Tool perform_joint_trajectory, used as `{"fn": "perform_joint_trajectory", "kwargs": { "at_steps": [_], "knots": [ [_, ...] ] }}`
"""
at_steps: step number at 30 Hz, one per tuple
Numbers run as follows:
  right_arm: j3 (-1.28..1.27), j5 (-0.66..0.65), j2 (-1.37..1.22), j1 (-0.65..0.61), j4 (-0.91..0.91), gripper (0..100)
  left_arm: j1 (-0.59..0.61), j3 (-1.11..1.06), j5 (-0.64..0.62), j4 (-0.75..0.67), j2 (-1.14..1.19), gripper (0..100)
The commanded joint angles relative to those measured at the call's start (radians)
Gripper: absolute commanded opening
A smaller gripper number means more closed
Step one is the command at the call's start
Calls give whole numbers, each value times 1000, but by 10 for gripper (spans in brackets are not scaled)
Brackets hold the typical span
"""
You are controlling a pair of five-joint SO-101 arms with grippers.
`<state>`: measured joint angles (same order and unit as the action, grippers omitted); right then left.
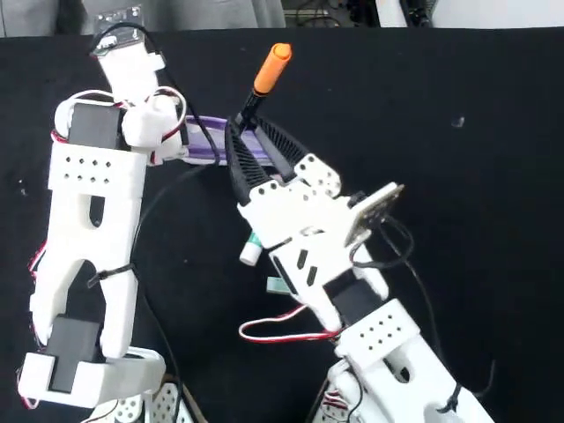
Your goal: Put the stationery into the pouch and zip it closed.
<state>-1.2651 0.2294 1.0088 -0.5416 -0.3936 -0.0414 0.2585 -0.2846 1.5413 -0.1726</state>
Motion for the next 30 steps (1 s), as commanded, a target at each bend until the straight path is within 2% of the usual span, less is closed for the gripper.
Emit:
{"fn": "perform_joint_trajectory", "kwargs": {
  "at_steps": [1, 12, 16, 21, 30],
  "knots": [
    [-8, -14, -35, -9, -71, 11, 8, 35, -12, -17, -17, 29],
    [-7, -15, -271, -6, -279, 11, 16, 27, -14, -17, -17, 29],
    [-1, -15, -300, -6, -298, 39, 19, 25, -12, -17, -11, 29],
    [22, -11, -300, -6, -218, 199, 27, 25, -12, -17, -8, 29],
    [202, -14, -298, 11, 87, 204, 27, 25, -12, -17, -8, 29]
  ]
}}
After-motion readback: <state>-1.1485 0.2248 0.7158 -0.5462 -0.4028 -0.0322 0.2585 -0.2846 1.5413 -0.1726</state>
